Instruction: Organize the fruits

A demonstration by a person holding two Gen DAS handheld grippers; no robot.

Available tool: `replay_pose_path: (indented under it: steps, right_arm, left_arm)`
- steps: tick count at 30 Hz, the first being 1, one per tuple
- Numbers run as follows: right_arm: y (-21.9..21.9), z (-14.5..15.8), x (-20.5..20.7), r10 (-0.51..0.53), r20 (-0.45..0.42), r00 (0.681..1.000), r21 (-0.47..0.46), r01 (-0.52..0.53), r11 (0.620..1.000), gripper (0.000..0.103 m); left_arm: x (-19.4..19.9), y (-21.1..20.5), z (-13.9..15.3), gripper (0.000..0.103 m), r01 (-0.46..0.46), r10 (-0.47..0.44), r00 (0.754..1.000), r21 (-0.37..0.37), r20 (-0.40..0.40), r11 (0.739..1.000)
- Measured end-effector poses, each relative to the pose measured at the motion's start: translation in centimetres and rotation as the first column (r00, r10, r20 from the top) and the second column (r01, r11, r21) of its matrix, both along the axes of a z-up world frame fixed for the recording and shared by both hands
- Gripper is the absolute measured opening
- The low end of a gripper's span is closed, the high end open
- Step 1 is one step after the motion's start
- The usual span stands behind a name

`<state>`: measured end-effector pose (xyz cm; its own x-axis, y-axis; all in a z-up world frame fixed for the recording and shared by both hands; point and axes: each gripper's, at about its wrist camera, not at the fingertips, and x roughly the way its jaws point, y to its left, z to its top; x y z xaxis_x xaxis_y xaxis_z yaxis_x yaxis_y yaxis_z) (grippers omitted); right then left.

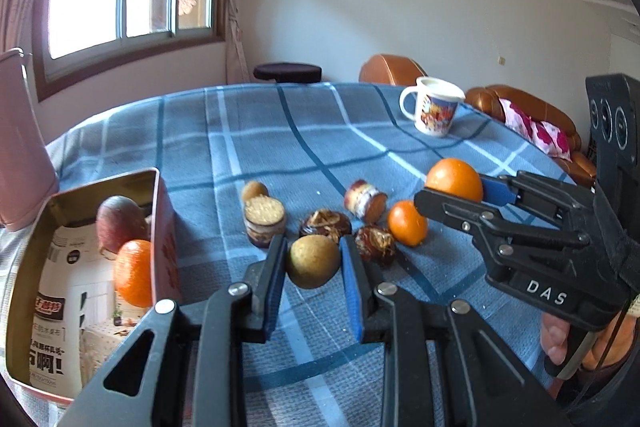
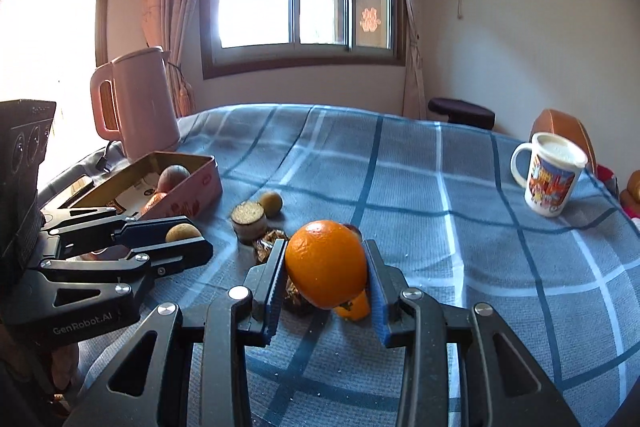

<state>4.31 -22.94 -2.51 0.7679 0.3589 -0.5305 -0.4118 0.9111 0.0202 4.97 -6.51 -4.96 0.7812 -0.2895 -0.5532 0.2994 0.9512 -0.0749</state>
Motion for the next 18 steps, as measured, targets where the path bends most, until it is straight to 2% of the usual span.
replay_pose_path:
  steps: [18]
  right_arm:
    - [-0.7, 0.9, -1.5, 0.006, 0.093, 0.996, 0.043, -0.01, 0.999, 0.038]
  left_arm:
    - [-1.8, 0.6, 1.0, 0.028, -0.04, 0.041, 0.993, -0.014, 0.115, 0.999]
